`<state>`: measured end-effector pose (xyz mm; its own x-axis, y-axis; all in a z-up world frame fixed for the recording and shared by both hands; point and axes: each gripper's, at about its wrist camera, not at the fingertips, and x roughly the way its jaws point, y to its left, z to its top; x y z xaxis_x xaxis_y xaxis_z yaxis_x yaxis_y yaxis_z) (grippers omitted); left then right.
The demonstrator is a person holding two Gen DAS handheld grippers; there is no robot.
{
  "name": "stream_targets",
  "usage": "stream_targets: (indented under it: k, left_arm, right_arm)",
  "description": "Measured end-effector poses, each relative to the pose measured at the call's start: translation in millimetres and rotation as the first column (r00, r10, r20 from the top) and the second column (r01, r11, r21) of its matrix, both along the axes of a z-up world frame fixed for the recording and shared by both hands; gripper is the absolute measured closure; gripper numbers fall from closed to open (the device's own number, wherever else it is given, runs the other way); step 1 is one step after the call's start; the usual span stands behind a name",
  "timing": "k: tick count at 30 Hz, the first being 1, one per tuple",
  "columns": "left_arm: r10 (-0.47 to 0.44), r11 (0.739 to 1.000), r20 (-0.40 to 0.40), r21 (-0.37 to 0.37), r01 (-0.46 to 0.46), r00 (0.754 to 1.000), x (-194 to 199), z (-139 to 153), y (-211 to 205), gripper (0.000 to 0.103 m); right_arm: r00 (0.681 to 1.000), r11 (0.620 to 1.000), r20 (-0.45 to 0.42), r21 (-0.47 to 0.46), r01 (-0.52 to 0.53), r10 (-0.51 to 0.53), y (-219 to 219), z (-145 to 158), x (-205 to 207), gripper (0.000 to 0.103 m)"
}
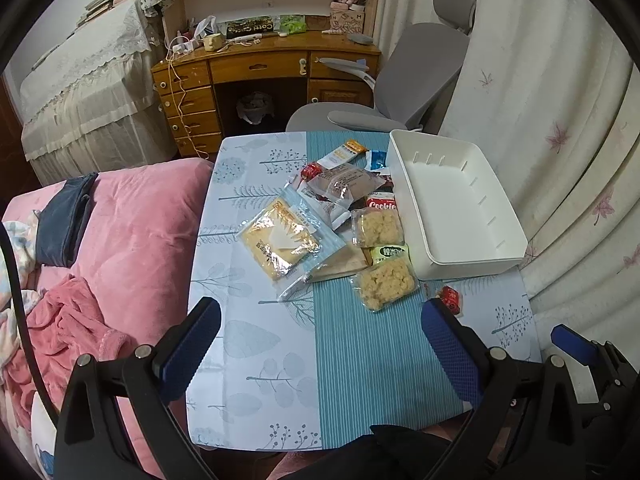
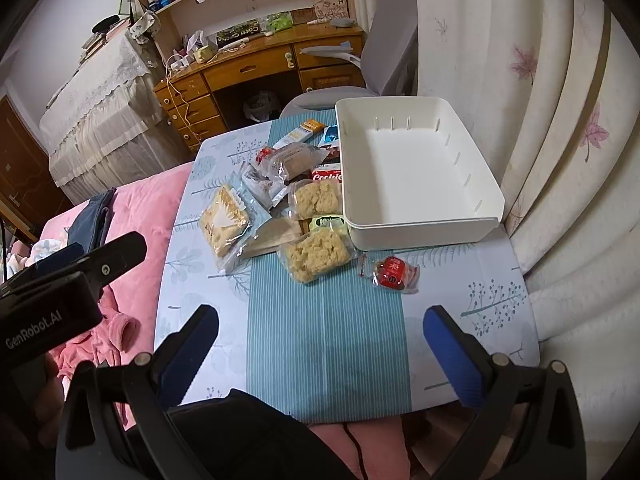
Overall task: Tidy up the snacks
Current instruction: 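Move both tools toward the snack pile beside the white tray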
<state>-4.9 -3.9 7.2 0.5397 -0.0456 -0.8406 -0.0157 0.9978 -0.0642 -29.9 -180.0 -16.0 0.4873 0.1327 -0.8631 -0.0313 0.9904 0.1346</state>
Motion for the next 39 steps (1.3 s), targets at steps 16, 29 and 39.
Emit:
stream_targets:
  k: [16,29,39]
  left_arm:
    - [-0.051,0.998,-0.022,0.024,0.051,0.998,2,-11,-4,0.003]
    - [-0.102,0.995,-0.068,-0.029,0.1,0.992,13,-23,-9,0.003]
    - [-0.127,0.989,-0.195,-0.106,0.108,0.973,27,-58,-19,0.003]
  right_arm:
    - [0.998,0.999,-0.037,0.01,0.042,-0.042,-2,-7,-7,0.0]
    - [0.988,0.99,-0.066,0.008,0.143,-0.142,-18,-12,-14,0.0]
    - [0.955,0.97,-0.182,0.012,0.242,-0.236,-48,-42,-13,0.0]
